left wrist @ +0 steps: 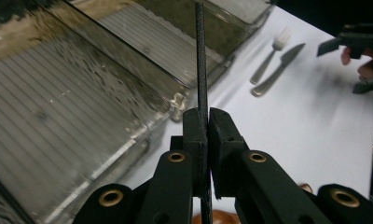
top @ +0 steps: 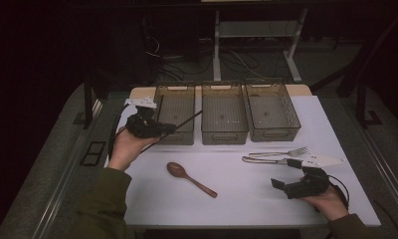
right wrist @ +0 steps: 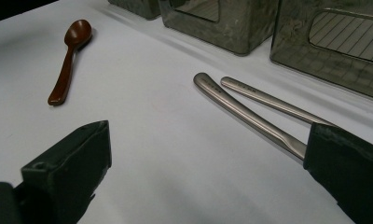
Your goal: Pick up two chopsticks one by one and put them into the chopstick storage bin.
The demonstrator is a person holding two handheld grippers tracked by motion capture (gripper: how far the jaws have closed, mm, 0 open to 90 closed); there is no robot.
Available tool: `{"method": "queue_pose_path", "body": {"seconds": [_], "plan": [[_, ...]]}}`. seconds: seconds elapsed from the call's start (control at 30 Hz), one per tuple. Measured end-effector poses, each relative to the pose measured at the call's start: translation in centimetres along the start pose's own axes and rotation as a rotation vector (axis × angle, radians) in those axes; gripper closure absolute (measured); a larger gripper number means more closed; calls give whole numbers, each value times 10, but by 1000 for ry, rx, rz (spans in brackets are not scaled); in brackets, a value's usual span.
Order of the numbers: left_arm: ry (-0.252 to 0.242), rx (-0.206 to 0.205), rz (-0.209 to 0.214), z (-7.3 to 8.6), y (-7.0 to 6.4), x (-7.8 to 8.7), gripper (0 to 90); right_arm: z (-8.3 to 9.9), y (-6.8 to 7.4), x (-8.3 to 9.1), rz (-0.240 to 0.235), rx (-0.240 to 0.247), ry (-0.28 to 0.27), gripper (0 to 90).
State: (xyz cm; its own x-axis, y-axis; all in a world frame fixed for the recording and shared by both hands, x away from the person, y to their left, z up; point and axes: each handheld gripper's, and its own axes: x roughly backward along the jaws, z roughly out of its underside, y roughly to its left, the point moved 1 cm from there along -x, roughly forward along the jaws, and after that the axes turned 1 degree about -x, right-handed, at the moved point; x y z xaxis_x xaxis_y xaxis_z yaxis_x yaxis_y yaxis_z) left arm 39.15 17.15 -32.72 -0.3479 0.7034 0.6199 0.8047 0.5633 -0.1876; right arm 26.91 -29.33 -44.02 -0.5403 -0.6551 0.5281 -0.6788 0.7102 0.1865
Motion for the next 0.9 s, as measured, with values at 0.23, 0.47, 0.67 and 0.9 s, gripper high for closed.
{"method": "queue_pose_path", "body": {"seconds": [0.23, 0.47, 0.67, 0.9], "plan": [[18, 1, -75, -17, 13, -2, 853, 0, 0, 0, 0, -2, -2, 4], [-3, 50, -191, -23, 28, -14, 854, 1, 0, 0, 0, -2, -1, 4], [-34, 125, -272, -24, 46, -23, 854, 1, 0, 1, -3, -2, -3, 4], [-35, 195, -358, -30, 67, -32, 854, 1, 0, 1, -7, -4, -5, 4]]}}
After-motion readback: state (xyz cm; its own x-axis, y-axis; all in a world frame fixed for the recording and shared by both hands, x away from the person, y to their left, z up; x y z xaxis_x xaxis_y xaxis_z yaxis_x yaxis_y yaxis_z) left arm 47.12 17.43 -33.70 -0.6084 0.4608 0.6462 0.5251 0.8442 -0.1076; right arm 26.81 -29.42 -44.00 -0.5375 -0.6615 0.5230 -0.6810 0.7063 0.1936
